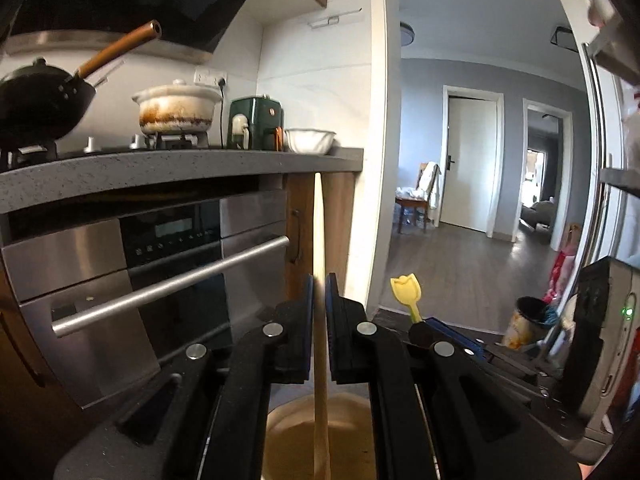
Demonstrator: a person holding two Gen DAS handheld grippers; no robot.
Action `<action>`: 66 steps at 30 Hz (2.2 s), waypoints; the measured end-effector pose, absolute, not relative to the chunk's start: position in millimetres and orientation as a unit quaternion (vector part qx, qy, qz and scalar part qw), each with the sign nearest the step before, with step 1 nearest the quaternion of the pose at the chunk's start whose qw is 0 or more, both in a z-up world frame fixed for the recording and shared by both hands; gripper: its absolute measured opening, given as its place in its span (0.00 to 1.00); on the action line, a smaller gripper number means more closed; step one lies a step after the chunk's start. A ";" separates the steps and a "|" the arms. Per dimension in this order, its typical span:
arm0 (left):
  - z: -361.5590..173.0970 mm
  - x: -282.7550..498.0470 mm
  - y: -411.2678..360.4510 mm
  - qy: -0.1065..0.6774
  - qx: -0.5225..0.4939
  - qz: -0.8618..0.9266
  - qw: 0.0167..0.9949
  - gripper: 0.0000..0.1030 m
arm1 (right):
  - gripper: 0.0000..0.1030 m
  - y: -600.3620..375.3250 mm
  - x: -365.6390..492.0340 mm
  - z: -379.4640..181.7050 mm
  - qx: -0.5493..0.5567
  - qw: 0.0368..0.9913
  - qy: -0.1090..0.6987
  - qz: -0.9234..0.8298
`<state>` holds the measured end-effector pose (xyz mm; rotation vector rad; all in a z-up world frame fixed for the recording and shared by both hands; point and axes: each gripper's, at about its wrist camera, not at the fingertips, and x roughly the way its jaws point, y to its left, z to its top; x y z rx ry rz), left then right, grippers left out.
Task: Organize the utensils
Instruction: 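Drop the chopstick into the larger pot with left gripper while right drops the spoon, then move both open grippers back down to the utensils on the cloth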
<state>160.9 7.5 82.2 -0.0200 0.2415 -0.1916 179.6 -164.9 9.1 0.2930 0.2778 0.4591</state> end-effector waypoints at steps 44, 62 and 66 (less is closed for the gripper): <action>59.5 28.8 0.4 0.108 0.091 -0.140 0.980 0.95 | 0.77 -218.3 76.9 16.8 0.089 0.968 0.159 0.171; -5.9 14.1 -2.7 0.276 0.056 -0.167 0.945 0.95 | 0.95 -236.9 37.5 -23.2 0.039 0.954 0.233 0.185; -25.0 15.3 -4.2 0.306 0.058 -0.166 0.936 0.95 | 0.95 -237.3 35.1 -43.2 0.027 0.944 0.274 0.181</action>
